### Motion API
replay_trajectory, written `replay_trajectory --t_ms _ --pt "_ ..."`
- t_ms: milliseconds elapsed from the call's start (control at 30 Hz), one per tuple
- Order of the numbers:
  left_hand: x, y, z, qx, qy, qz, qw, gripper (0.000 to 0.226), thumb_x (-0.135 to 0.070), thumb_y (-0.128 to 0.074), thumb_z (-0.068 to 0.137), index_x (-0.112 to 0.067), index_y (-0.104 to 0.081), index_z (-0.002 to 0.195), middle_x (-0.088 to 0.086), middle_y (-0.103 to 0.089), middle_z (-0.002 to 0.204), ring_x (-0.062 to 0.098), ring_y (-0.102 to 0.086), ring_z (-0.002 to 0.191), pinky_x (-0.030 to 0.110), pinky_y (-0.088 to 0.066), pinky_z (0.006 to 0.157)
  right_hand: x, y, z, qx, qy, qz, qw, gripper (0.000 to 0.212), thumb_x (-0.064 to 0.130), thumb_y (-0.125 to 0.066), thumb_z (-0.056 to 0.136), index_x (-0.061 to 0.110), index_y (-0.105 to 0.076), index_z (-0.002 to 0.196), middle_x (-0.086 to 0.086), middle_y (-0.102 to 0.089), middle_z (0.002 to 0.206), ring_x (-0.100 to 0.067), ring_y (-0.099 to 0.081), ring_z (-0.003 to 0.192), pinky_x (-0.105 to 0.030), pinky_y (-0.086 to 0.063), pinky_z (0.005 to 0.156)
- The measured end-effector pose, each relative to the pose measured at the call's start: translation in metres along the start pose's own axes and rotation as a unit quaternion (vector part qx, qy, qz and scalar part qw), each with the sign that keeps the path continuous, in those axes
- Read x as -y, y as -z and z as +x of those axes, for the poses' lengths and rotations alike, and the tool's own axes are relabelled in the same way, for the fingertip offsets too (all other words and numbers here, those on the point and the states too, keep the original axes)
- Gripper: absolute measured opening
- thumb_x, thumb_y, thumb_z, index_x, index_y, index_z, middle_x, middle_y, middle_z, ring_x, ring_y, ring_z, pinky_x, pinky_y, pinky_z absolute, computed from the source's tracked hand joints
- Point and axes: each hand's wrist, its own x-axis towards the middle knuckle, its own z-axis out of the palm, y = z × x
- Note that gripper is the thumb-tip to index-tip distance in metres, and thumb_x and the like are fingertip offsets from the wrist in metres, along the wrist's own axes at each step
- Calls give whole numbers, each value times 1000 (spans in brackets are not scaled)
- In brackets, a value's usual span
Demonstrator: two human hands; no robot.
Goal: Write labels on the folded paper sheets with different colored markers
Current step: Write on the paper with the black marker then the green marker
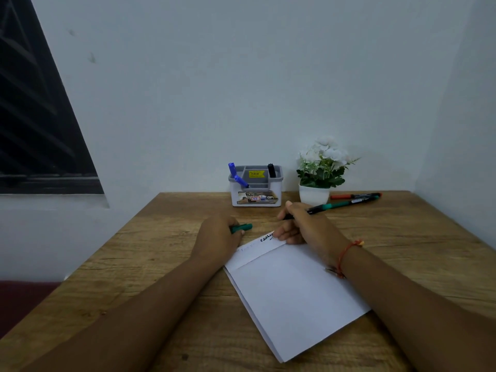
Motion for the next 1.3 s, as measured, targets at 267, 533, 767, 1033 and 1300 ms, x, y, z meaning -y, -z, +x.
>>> replay_trajectory --t_ms 267,533,767,1033,1300 --pt "5 -5 4 -22 14 -1 1000 39 -35 -66 89 -16 -64 123 1 -66 118 15 -57 105 22 -41 79 -3 -4 -3 0 32 -44 999 37 34 -45 105 8 -63 86 -21 -76 77 -22 -68 68 -26 -53 60" --pt "-9 1 -5 129 -198 -30 971 52 -50 -72 80 -27 -60 125 -14 -55 109 5 -52 98 20 -45 81 -5 -1 0 2 29 -59 998 25 25 -48 104 11 -65 92 -11 -77 76 -18 -71 71 -26 -55 62" --pt "-6 -1 -2 191 -198 4 961 60 -53 -65 84 -30 -50 136 -10 -55 129 8 -51 107 23 -46 87 -10 0 9 -82 31 -53 995 30 35 -50 102 13 -70 97 -5 -73 72 -19 -71 65 -30 -55 57" --pt "-3 -1 0 215 -237 -20 947 39 -47 -63 88 -40 -61 126 -17 -55 130 -1 -45 113 18 -36 92 -10 13 14 -81 14 -149 985 22 19 -61 94 3 -74 87 -11 -77 77 -23 -77 75 -33 -64 68" --pt "-1 -3 2 231 -240 -25 943 35 -44 -62 91 -39 -63 125 -14 -44 148 3 -39 133 24 -27 108 -13 18 17 -50 31 -146 988 15 12 -67 87 0 -73 81 -15 -77 76 -21 -72 71 -30 -59 64"
